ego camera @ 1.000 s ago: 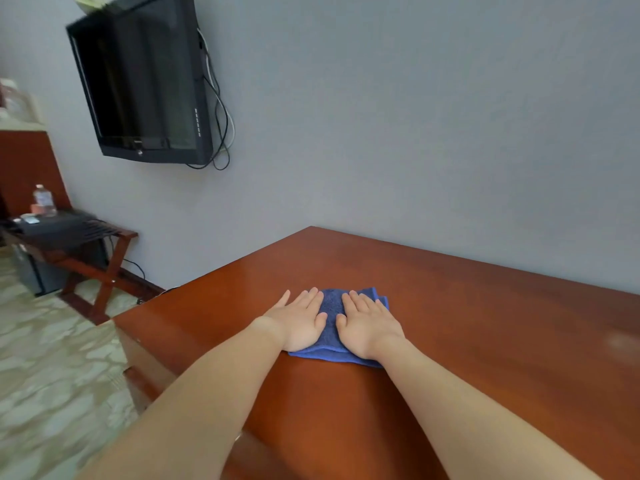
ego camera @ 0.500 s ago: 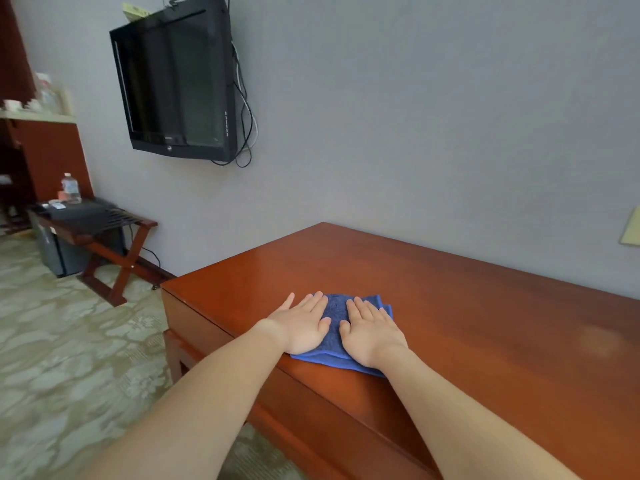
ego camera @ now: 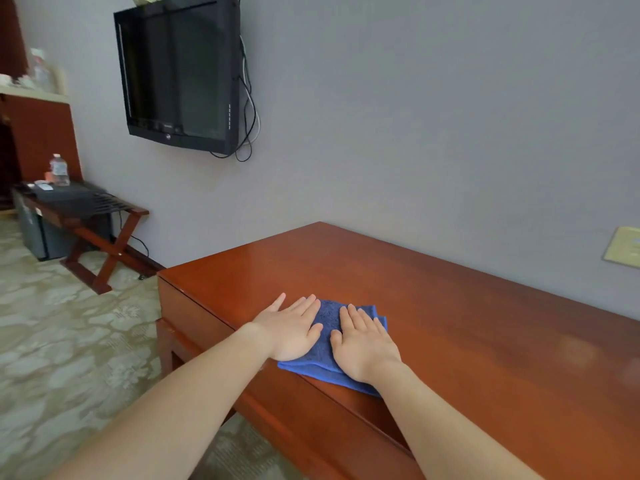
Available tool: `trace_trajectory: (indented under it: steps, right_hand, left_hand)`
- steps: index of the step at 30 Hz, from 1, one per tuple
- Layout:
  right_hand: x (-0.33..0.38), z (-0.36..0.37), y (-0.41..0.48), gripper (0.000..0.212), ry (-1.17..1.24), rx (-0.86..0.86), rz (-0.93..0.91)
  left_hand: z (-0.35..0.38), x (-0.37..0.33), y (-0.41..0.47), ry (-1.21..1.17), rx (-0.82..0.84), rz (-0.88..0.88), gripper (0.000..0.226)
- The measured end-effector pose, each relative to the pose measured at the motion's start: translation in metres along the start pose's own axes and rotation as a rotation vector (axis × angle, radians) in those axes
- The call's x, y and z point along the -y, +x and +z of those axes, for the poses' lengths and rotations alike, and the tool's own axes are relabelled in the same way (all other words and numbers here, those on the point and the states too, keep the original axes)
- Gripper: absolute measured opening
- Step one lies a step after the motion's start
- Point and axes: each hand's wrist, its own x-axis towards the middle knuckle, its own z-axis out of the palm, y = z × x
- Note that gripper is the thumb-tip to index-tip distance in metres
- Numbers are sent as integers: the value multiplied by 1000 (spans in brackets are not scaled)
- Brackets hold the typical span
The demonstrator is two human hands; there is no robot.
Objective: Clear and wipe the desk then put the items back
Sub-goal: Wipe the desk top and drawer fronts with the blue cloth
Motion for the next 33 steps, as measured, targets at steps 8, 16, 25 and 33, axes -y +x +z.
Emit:
trace_trajectory:
  steps: [8, 16, 25, 33]
  right_hand:
    - [-4, -5, 34, 59, -3, -3, 3]
    - [-18, -6, 89, 60, 14, -22, 23]
    - [-44, -12, 191, 60, 20, -24, 49]
    - [-79, -19, 313, 59, -7, -19, 78]
  left_hand:
    - [-5, 18, 37, 5, -2, 32, 60]
    - [-7, 41, 98, 22, -32, 58, 60]
    - [-23, 74, 196, 22, -32, 76, 59]
    - [-42, 111, 314, 28, -26, 71, 59]
